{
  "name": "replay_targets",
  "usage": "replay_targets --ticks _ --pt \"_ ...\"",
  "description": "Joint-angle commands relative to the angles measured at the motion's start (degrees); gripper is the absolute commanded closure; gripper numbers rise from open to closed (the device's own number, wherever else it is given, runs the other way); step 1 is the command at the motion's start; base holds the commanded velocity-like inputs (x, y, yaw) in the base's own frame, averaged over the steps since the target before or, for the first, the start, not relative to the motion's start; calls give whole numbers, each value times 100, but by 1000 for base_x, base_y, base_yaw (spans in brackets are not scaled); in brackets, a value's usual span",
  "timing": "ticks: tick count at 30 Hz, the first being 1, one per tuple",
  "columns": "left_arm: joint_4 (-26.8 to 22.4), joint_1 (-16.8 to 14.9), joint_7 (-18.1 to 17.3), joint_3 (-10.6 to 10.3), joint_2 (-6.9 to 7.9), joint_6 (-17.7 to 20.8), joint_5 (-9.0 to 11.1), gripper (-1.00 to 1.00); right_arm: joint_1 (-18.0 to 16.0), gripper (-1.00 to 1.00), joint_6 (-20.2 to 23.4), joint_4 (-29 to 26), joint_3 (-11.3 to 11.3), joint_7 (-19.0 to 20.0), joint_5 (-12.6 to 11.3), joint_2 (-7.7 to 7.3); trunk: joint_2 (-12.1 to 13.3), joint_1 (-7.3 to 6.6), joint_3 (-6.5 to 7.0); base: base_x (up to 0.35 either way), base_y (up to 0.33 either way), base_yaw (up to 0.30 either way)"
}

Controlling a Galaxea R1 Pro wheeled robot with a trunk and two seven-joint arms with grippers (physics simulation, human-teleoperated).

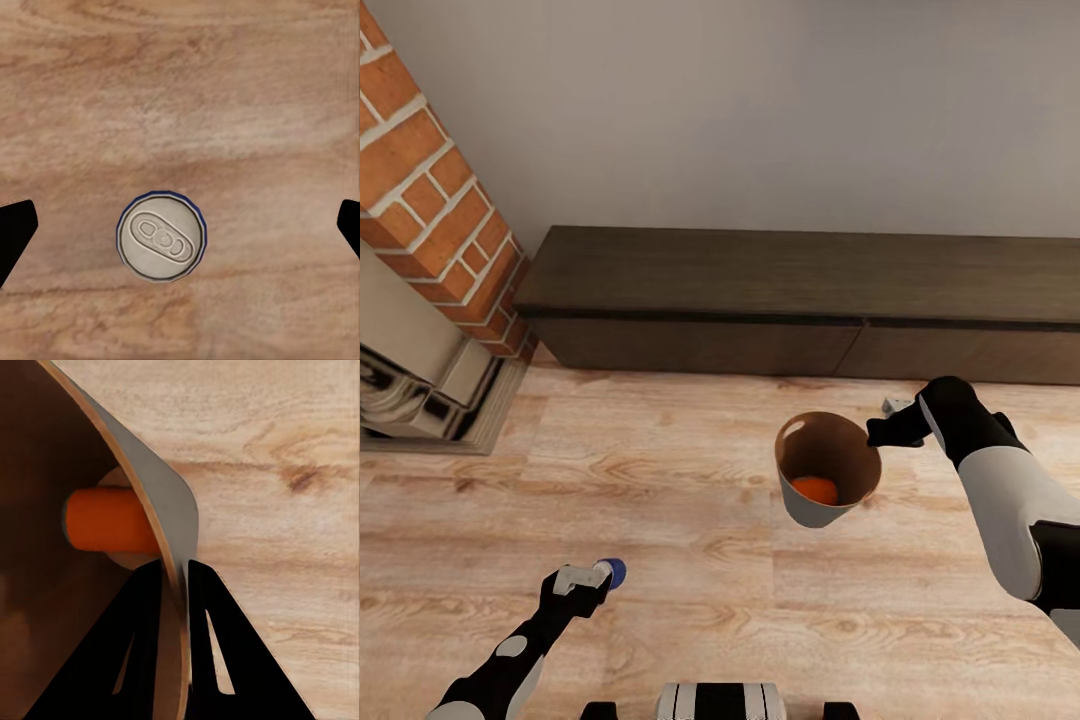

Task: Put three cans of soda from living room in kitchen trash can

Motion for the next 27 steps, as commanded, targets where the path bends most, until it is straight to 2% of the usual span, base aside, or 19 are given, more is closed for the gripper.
replay_targets --ticks 1,4,9,17,27 --pt "0 0 0 0 0 0 1 -100 -8 100 17 2 -3 16 -44 -1 -42 22 -27 0 0 0" --pt "1 0 0 0 0 0 -1 -100 -18 100 17 3 -3 16 -44 1 -162 88 -108 0 0 0" --pt "-16 0 -2 -1 0 0 -15 -100 -13 100 17 3 -4 16 -50 37 -162 88 -150 0 0 0" --pt "-29 0 -2 -8 0 -4 -32 -100 -6 100 17 3 30 16 -53 36 -162 88 -166 14 97 0" --pt "-65 0 3 2 -3 -8 -37 -100 -2 100 17 3 37 16 -63 -9 -162 88 -167 4 17 0"
